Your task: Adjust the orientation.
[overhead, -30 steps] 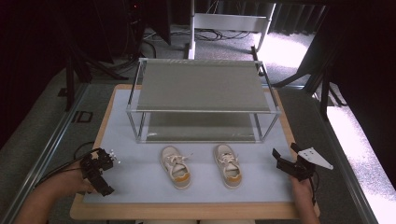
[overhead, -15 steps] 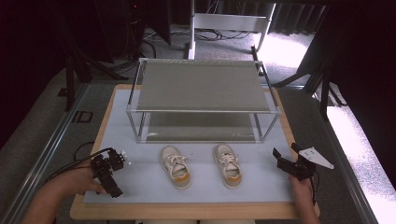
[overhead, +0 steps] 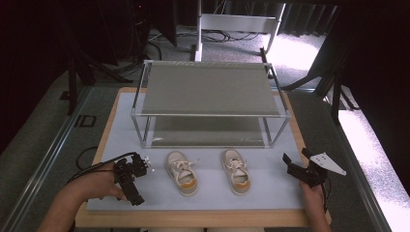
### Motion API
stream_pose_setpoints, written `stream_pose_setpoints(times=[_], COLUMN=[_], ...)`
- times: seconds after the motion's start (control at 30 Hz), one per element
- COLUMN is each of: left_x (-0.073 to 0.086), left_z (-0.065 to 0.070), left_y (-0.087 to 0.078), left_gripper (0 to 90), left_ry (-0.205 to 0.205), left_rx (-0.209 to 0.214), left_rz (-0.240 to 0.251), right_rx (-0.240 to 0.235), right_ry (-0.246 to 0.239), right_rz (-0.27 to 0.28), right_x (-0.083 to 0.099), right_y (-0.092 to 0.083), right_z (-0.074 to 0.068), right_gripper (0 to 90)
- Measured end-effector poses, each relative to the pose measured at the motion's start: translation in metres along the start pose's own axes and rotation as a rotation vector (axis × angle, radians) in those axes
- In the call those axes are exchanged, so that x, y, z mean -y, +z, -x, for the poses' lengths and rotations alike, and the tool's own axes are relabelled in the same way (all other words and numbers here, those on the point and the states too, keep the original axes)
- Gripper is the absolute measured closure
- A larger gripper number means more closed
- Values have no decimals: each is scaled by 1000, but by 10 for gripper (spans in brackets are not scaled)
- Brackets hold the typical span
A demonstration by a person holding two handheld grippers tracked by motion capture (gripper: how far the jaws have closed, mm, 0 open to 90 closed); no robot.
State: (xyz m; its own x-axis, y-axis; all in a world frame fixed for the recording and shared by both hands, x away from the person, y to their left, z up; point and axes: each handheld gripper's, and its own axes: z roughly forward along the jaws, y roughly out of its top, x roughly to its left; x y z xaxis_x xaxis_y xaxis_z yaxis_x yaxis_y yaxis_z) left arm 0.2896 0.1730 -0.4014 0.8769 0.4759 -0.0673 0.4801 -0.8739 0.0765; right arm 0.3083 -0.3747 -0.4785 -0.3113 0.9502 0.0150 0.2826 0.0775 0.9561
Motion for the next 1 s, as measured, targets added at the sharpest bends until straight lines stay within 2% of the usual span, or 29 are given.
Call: stream_pose_setpoints(times=[0.27,0.43,0.67,0.7,0.73,0.83,1.0], left_x=[-22,-39,-65,-65,-74,-88,-106], left_z=[10,17,28,28,33,41,49], left_y=[-7,-12,-18,-18,-18,-18,-17], left_gripper=[33,33,33,33,33,33,33], left_ry=[54,95,152,152,178,213,246], left_rx=[12,15,27,27,34,43,38], left_rz=[24,16,33,33,45,50,55], right_rx=[0,-1,-2,-2,-3,-3,-5], right_ry=[-8,-5,-10,-10,-9,-3,-2], right_rz=[-2,-1,0,0,0,1,2], right_x=[0,0,0,0,0,0,0], right_y=[0,0,0,0,0,0,0], right_z=[-1,0,-1,-1,-1,0,0], right_gripper=[161,161,162,162,161,162,161])
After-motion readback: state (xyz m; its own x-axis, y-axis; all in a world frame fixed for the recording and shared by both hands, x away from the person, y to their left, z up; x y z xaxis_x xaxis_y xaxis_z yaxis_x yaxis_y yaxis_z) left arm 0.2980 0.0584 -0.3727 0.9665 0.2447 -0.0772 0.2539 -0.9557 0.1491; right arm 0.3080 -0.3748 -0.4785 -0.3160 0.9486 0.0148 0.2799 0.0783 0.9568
